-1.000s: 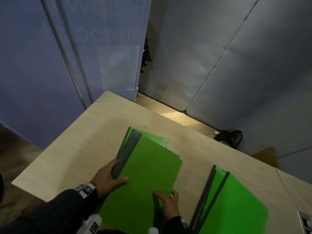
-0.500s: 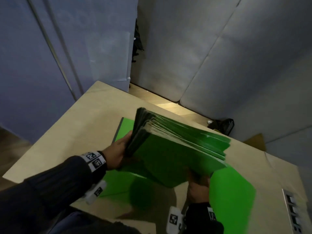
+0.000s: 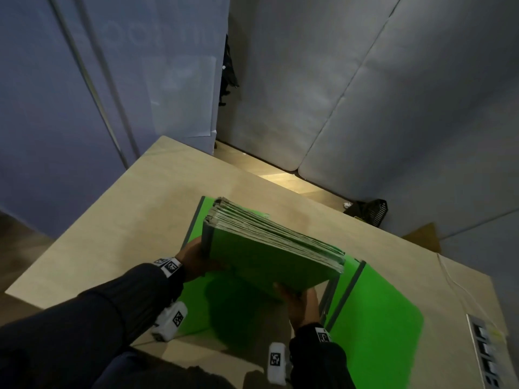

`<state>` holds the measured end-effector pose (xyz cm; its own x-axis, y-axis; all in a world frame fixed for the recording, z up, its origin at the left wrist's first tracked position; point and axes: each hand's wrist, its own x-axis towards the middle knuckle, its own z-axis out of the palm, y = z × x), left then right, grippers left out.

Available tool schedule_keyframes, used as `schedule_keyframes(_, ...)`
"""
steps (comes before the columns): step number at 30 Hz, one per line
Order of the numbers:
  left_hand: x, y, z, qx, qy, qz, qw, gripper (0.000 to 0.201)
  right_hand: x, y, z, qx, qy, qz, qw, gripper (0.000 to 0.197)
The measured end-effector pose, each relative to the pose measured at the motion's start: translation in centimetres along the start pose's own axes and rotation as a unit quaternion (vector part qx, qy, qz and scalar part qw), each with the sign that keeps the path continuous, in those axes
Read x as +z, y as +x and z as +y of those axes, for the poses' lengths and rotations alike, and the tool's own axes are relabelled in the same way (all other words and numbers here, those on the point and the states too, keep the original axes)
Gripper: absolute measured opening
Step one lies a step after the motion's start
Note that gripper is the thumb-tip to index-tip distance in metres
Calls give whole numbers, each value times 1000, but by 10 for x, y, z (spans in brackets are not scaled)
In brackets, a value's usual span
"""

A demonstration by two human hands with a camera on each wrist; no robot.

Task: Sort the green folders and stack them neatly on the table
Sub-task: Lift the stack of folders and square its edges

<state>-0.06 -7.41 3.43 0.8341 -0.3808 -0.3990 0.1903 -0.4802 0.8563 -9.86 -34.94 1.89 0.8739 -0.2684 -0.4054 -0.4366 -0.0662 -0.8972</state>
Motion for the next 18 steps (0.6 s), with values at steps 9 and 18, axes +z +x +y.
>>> schedule_keyframes(9,7,12,-26,-44,-8,72,996,40,1,-2,8,-4,30,-8,1000,78)
schedule_keyframes(18,1,-8,-49,-29,-43,74,996,45,21,-13,28,25,15,-6,1000,79)
